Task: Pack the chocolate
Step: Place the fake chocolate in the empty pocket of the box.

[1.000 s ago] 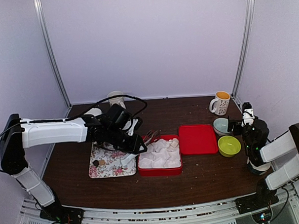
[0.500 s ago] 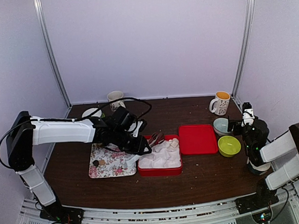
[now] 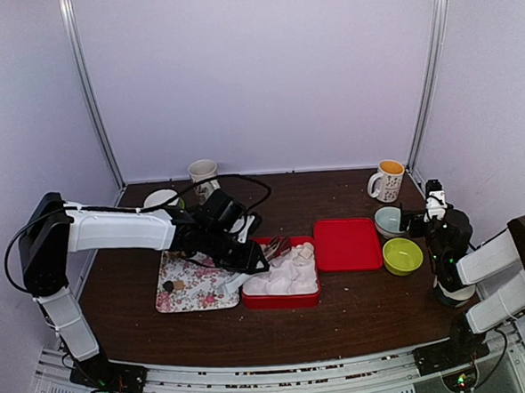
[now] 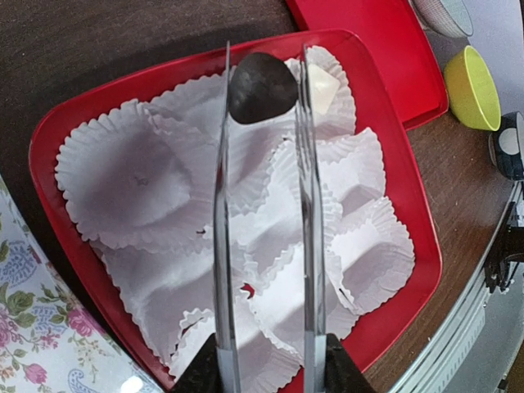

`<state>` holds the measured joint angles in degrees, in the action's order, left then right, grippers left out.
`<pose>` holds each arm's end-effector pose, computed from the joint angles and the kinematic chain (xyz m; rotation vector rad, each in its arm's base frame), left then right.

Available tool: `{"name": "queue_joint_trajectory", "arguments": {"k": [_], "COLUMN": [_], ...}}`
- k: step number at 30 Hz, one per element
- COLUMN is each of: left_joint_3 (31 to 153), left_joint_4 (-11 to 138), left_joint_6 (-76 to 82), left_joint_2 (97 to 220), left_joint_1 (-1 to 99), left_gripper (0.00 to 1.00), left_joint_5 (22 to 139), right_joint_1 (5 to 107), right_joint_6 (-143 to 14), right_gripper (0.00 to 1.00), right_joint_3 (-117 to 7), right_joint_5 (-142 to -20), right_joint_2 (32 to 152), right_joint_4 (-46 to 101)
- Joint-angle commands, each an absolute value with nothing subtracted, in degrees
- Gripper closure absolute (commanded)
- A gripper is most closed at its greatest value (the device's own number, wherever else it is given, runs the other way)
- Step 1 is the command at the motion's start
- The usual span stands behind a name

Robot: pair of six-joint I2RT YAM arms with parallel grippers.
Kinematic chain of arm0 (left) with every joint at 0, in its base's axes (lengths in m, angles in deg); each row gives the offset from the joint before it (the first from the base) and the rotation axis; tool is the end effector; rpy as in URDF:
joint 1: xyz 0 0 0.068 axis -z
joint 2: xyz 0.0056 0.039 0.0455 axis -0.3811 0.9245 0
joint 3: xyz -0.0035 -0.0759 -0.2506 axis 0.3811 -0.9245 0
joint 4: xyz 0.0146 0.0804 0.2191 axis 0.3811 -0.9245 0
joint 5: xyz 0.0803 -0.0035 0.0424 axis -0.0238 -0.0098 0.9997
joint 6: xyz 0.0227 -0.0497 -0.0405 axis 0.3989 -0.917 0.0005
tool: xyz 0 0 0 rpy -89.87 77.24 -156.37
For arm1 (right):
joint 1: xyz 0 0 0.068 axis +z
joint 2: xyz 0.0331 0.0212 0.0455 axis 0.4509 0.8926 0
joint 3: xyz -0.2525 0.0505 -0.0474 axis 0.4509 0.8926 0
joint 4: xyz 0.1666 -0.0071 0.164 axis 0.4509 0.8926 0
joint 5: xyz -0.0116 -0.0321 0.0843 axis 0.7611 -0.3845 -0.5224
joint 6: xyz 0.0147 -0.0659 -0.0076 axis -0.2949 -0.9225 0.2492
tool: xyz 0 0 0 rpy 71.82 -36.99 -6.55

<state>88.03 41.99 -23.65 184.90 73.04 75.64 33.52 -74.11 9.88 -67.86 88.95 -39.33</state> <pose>0.2196 -0.2875 0.1883 0.4051 2.6858 -0.8524 0.2341 0.0226 0.1833 -0.0654 1.5868 -0.0214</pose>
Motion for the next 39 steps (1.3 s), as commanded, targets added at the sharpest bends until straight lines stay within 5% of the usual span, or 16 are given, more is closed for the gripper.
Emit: {"name": "queue_joint_trajectory", "arguments": {"k": [1,18,39], "left_joint_3": [90.4,89.4,86.5], "left_joint_4": [43.3,43.5,37.2], "left_joint_6": [-24.1,-24.8,-24.5], "left_joint_2": [185.5,184.6,173.0], "left_joint_1": [72.9,72.0,70.7], "left_gripper": [0.7,0.56,0.61], "left_joint_5": [76.2,76.3,81.4], "right_joint_1": [33.1,33.1,33.1], "right_joint_6": [-74.1,-74.0,-74.0], "right_gripper": [0.0,0.0,0.0], "right_joint_3": [8.8,8.8,8.8], "right_joint_5": [-68.1,-68.1,-68.2], "right_joint_2": [88.6,88.5,88.5], "right_joint_4": [-39.7,-39.7,-39.7]}}
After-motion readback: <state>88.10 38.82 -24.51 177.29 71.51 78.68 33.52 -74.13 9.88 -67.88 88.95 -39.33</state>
